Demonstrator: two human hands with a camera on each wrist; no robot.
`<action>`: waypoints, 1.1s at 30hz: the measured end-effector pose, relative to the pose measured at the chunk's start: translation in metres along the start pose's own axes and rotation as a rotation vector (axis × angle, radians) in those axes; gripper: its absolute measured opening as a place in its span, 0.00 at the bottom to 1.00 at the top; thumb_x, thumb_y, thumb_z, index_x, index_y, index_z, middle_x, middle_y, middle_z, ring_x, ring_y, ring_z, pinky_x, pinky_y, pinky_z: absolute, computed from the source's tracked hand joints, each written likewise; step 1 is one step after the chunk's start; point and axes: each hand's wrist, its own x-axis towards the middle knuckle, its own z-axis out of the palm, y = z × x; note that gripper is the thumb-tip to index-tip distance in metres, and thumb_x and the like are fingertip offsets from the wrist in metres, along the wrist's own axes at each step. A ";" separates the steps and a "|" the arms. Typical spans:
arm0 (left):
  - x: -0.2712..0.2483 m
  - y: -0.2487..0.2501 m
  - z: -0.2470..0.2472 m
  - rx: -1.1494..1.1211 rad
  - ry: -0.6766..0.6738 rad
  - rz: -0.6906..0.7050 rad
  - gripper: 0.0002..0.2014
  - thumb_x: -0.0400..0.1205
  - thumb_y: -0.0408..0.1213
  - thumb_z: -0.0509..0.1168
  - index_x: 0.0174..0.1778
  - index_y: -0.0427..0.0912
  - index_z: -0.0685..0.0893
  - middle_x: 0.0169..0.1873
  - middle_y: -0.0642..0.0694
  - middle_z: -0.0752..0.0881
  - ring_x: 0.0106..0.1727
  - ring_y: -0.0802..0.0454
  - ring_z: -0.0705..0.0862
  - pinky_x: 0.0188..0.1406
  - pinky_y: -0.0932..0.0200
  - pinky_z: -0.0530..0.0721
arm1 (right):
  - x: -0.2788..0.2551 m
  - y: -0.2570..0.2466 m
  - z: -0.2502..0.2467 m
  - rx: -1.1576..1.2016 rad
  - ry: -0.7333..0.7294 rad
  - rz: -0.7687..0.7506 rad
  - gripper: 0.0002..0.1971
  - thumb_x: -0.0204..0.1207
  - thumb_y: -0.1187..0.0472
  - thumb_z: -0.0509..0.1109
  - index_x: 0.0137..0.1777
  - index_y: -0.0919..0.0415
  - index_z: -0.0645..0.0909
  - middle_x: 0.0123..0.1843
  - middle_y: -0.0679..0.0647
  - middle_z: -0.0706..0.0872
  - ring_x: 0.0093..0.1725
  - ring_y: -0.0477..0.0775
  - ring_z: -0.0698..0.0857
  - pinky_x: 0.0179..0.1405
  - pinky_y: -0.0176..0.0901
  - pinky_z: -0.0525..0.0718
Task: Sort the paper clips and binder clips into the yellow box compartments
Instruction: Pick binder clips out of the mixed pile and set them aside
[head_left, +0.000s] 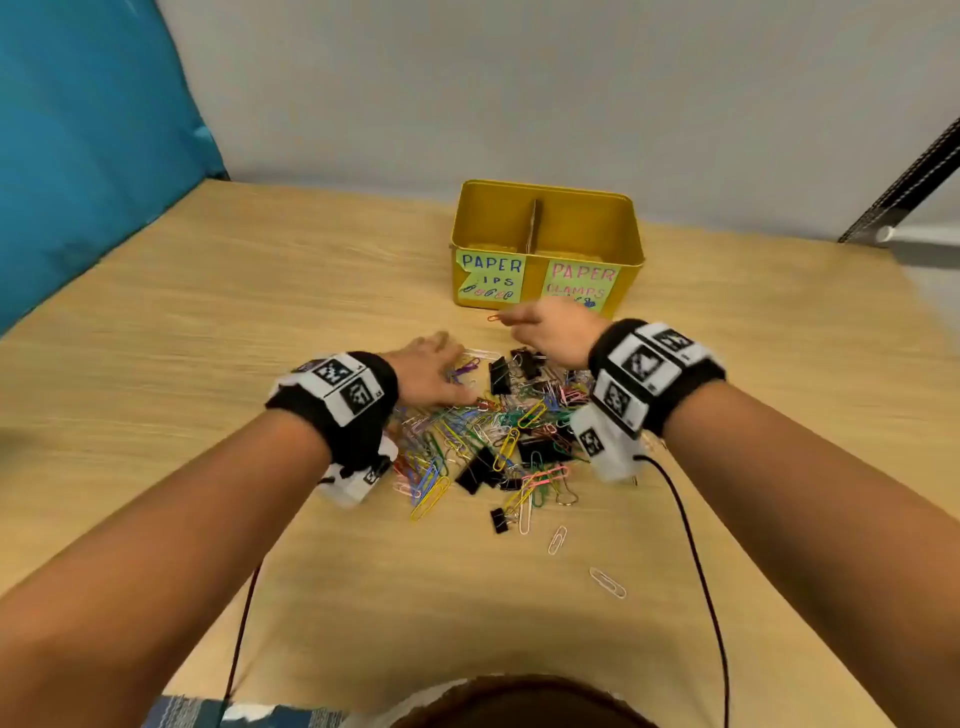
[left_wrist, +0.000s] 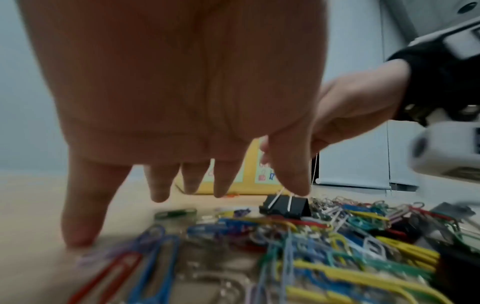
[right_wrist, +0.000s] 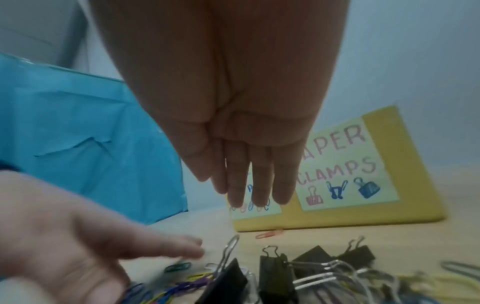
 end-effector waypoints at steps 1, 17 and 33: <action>-0.002 0.001 0.003 0.041 -0.045 0.011 0.42 0.80 0.61 0.54 0.84 0.47 0.43 0.84 0.41 0.39 0.85 0.40 0.42 0.84 0.40 0.48 | 0.010 -0.002 -0.001 -0.025 -0.005 0.012 0.22 0.85 0.61 0.53 0.79 0.58 0.67 0.80 0.57 0.71 0.78 0.57 0.71 0.77 0.46 0.67; -0.043 -0.024 0.041 -0.001 0.136 -0.095 0.52 0.57 0.51 0.81 0.76 0.46 0.64 0.66 0.38 0.67 0.69 0.38 0.67 0.70 0.46 0.74 | 0.014 -0.055 0.037 -0.373 -0.224 -0.229 0.20 0.78 0.62 0.62 0.70 0.61 0.77 0.68 0.59 0.83 0.66 0.60 0.81 0.62 0.45 0.78; -0.019 -0.017 0.030 -0.476 0.112 -0.055 0.02 0.82 0.30 0.61 0.44 0.39 0.76 0.37 0.39 0.79 0.30 0.44 0.82 0.26 0.58 0.82 | 0.015 -0.021 0.043 0.046 -0.273 0.002 0.21 0.74 0.62 0.72 0.66 0.64 0.76 0.48 0.57 0.83 0.35 0.51 0.81 0.22 0.37 0.80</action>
